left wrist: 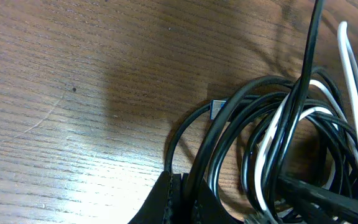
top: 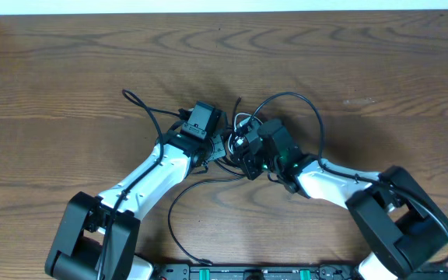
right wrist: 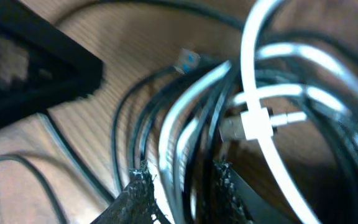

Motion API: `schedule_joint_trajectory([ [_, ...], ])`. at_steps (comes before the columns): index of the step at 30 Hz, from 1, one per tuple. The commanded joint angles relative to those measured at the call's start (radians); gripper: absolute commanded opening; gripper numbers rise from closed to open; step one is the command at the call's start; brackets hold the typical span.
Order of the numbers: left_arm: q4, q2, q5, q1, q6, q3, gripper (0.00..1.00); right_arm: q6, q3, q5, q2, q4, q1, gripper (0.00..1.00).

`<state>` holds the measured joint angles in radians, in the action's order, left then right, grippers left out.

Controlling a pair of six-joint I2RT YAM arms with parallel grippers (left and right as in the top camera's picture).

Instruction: Untangle cables

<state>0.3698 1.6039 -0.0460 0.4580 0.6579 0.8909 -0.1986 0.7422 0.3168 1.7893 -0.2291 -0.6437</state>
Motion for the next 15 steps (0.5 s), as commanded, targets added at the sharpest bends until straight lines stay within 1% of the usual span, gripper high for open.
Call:
schedule_joint_trajectory([
  [1, 0.004, 0.006, 0.013, -0.006, 0.01, -0.004, 0.08, -0.026, 0.062, -0.011, 0.056, 0.056, -0.006, 0.28],
  [3, 0.004, 0.006, 0.013, -0.006, 0.01, -0.004, 0.08, -0.025, 0.092, -0.011, 0.075, 0.093, -0.011, 0.26],
  [4, 0.004, 0.006, 0.013, -0.006, 0.01, -0.004, 0.08, -0.024, 0.122, -0.012, 0.09, 0.136, -0.015, 0.19],
  [5, 0.004, 0.006, 0.013, -0.006, 0.01, -0.004, 0.08, -0.019, 0.142, -0.011, 0.094, 0.168, -0.016, 0.09],
  [6, 0.004, 0.006, 0.013, -0.006, 0.01, -0.004, 0.08, -0.017, 0.155, -0.011, 0.094, 0.19, -0.016, 0.02],
  [11, 0.009, 0.006, 0.013, -0.006, 0.009, -0.004, 0.08, -0.04, 0.181, 0.013, 0.064, 0.224, -0.003, 0.01],
  [15, 0.011, 0.006, 0.013, -0.006, 0.009, -0.004, 0.08, -0.044, 0.209, 0.054, -0.051, 0.333, 0.042, 0.01],
])
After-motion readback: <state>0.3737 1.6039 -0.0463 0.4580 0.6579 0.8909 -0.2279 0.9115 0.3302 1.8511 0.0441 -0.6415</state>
